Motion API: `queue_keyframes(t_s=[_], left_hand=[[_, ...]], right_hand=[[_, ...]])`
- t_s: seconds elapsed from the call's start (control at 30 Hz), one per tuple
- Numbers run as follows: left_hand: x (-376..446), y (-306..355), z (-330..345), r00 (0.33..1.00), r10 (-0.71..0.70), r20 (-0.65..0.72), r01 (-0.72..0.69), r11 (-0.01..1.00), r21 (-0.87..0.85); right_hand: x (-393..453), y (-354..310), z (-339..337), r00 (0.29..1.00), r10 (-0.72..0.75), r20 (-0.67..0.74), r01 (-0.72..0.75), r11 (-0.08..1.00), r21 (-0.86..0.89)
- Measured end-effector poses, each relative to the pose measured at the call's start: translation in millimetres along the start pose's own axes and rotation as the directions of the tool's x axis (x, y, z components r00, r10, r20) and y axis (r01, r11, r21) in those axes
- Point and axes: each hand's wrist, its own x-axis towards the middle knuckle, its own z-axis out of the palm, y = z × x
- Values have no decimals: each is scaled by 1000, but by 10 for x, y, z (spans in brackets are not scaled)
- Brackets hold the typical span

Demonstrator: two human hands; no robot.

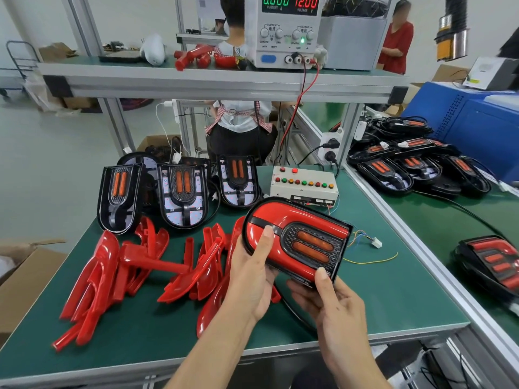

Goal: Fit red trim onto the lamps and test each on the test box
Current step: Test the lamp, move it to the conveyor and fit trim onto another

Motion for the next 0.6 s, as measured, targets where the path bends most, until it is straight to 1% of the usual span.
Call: queue_keyframes(t_s=[0.1,0.17,0.23,0.27,0.3,0.33,0.37,0.4,0.43,0.47,0.5,0.53,0.57,0.6], left_hand=[[-17,18,11,997,-35,75,39,998,-46],[-12,47,16,996,-45,81,49,998,-49],[4,65,6,999,-19,35,18,1000,10],[13,71,-10,1000,-2,16,2,999,38],[19,77,-28,1000,11,9,-12,998,54],[24,89,-47,1000,25,7,-26,998,64],[35,104,-66,999,42,11,-42,996,80],[47,112,-81,998,61,17,-63,992,106],[62,107,-90,996,87,25,-90,985,146],[74,90,-91,992,122,40,-127,972,200],[86,59,-84,986,158,60,-168,953,254],[93,25,-66,979,187,85,-204,932,300],[97,-4,-34,971,206,117,-234,912,336],[100,-26,0,965,214,150,-255,897,362]], right_hand=[[33,22,-30,1000,17,-4,-17,999,41],[28,40,-38,997,79,21,-79,997,17],[1,56,-77,989,145,39,-142,987,-79],[-11,49,-101,987,156,26,-151,980,-132],[-22,30,-135,991,135,-22,-136,969,-206],[-18,-8,-172,993,62,-98,-90,944,-318],[1,-73,-206,983,-69,-173,-18,890,-455],[31,-168,-223,950,-232,-211,72,816,-573],[69,-279,-216,900,-388,-196,173,733,-657],[116,-393,-180,850,-509,-134,275,646,-712],[172,-502,-119,808,-588,-29,372,549,-749],[236,-605,-34,776,-623,98,454,443,-773],[310,-688,55,759,-610,227,510,342,-789],[396,-756,155,769,-544,337,536,262,-802]])
